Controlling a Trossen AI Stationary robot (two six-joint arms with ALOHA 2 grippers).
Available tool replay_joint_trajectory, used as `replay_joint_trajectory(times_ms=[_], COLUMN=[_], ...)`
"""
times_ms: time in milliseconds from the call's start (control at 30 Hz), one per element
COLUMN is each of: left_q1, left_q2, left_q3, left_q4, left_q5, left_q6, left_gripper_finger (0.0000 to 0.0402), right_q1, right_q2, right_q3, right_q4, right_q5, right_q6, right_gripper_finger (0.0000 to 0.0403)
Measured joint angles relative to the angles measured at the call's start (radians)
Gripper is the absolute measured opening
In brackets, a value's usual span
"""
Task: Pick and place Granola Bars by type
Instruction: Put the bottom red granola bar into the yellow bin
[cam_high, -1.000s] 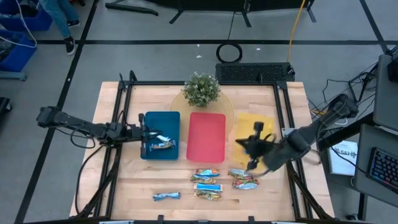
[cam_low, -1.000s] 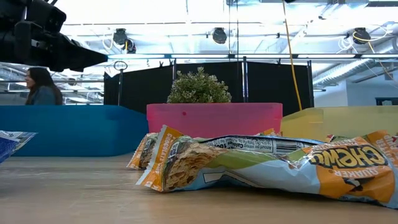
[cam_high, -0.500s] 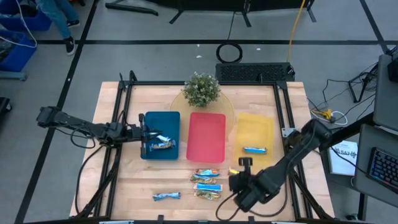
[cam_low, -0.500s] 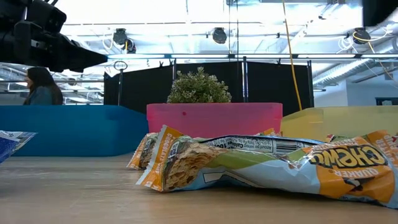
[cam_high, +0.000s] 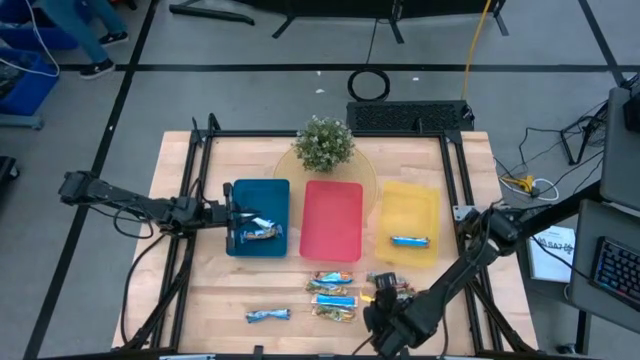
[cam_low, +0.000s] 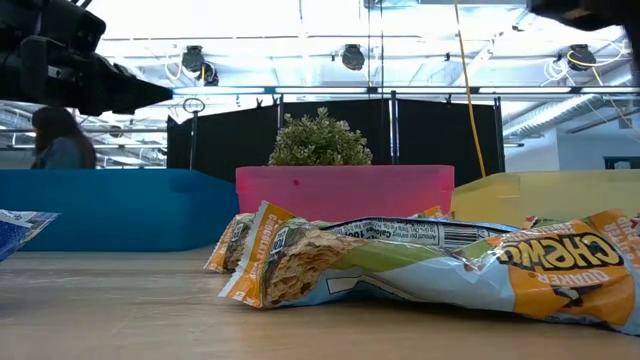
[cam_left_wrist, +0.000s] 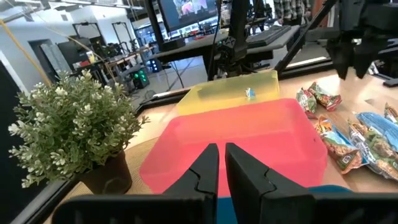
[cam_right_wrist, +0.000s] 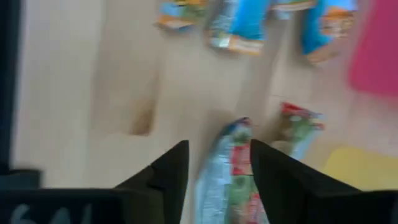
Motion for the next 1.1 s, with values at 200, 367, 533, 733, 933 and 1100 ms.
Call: replay_joint_trajectory(times_ms=[200,367,533,733,933,1100], left_q1=[0.0,0.0,0.0,0.0,0.0,0.0], left_q2=[0.0,0.0,0.0,0.0,0.0,0.0], left_q3=[0.0,0.0,0.0,0.0,0.0,0.0], left_q4=[-0.001,-0.01,-0.013,-0.019,-0.021,-0.022], left_q5=[0.0,0.0,0.0,0.0,0.0,0.0], left_q6=[-0.006,-0.008,0.001,0.021,0.021,0.021], left_gripper_finger=[0.0035,0.0035,0.0035,0.0035,0.0035,0.0035], right_q1=[-0.001,-0.005,-0.007,-0.015,-0.026,-0.03], right_q2=[0.003,0.002,0.002,-0.006,-0.014,-0.052], right_q3=[-0.059,-0.15,-0.239,-0.307,-0.309,-0.314], right_q4=[0.041,0.088,0.186,0.294,0.37,0.399], right_q5=[0.026,0.022,0.003,0.003,-0.018,-0.035], right_q6=[0.021,0.084,0.118,0.112,0.096,0.099], right_gripper_finger=[0.0177,0.0173,0.0172,0.0159,0.0112,0.0046])
